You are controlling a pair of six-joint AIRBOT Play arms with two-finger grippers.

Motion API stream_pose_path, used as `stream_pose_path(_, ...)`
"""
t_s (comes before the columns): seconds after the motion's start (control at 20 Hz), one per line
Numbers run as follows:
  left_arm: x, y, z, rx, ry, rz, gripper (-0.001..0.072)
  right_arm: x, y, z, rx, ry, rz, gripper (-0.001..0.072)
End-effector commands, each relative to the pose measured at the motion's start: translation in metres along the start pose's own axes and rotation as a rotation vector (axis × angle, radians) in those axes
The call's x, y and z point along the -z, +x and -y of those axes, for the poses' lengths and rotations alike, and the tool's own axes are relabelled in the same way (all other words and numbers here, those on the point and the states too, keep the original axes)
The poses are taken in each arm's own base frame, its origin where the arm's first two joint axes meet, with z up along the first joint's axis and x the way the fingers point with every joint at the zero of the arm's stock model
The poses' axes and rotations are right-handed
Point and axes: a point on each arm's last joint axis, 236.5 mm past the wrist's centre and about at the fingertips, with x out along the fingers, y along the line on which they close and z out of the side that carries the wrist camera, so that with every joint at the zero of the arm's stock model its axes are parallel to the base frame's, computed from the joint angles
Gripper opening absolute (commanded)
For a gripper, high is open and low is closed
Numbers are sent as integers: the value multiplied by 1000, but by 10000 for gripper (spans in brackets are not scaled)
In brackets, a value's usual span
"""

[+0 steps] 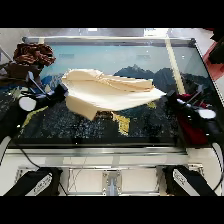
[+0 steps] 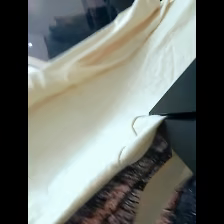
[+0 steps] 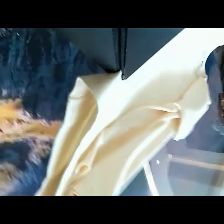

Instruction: Fold the shirts.

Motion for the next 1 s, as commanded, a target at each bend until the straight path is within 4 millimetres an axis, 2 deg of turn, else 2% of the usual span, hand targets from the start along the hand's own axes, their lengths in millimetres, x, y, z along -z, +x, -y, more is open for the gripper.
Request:
stream_pose_path(0.0,-49,-106,82,167,275,235,7,-20,-89,-67,-47,-233,88,33)
stream_pose_path(0.1,-75,-197,123,235,395,447,7,-32,-161,-115,-70,-367,251,32)
stream_pose_path(0.15,-82,-241,139,258,446,539,6,-33,-204,-146,-104,-434,351,32)
stream_pose_path(0.25,-86,-326,171,305,532,679,6,-23,-286,-209,-205,-566,537,30)
stream_pose_path(0.3,-86,-364,188,321,603,739,5,-19,-317,-232,-237,-619,608,30)
stream_pose_path(0.35,-88,-393,201,333,655,790,5,-18,-342,-252,-256,-662,665,30)
stream_pose_path(0.4,-92,-418,213,337,698,844,5,-21,-358,-266,-266,-692,703,30)
stream_pose_path(0.45,-99,-432,219,328,716,881,5,-27,-364,-274,-261,-714,720,30)
stream_pose_path(0.5,-106,-436,223,312,727,896,5,-36,-361,-279,-255,-728,721,30)
stream_pose_path(0.55,-114,-428,223,285,734,883,5,-46,-352,-281,-251,-724,708,30)
stream_pose_path(0.6,-121,-408,218,246,738,840,5,-57,-334,-280,-254,-719,670,30)
stream_pose_path(0.65,-125,-376,209,200,730,753,5,-65,-311,-277,-257,-706,609,30)
stream_pose_path(0.8,-133,-263,168,40,716,455,6,-84,-217,-257,-302,-661,361,31)
stream_pose_path(0.9,-139,-186,139,-37,689,316,6,-92,-144,-223,-276,-614,221,30)
stream_pose_path(0.95,-138,-144,122,-66,672,248,7,-84,-100,-198,-243,-603,127,31)
